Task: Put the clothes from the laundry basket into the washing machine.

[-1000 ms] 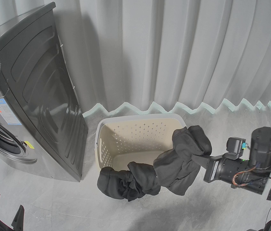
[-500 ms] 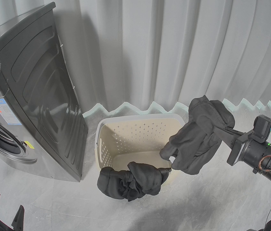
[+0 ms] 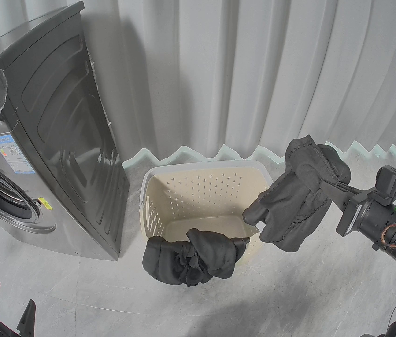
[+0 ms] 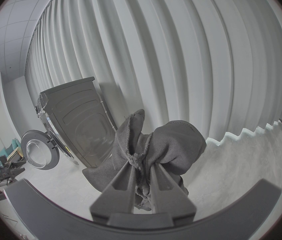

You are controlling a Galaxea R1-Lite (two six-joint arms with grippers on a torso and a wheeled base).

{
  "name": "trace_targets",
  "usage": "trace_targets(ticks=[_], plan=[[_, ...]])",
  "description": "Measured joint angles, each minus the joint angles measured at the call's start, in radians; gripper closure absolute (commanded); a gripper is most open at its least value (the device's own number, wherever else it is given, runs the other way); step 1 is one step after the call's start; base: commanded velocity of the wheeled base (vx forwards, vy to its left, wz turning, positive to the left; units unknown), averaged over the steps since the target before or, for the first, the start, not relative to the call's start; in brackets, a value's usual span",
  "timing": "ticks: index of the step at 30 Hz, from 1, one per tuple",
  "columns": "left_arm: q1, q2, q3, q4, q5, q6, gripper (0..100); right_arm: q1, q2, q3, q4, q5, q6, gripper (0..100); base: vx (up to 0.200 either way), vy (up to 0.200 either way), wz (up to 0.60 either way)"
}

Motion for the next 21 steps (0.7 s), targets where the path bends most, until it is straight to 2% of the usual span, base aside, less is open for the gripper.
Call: trace_targets(ticks=[21], plan=[[0.0,0.0,0.0,0.0,0.001,-0.003,0,0.017,0.0,-0.004,-0.003,0.019,0.015,100,0.0,0.2,0.0]])
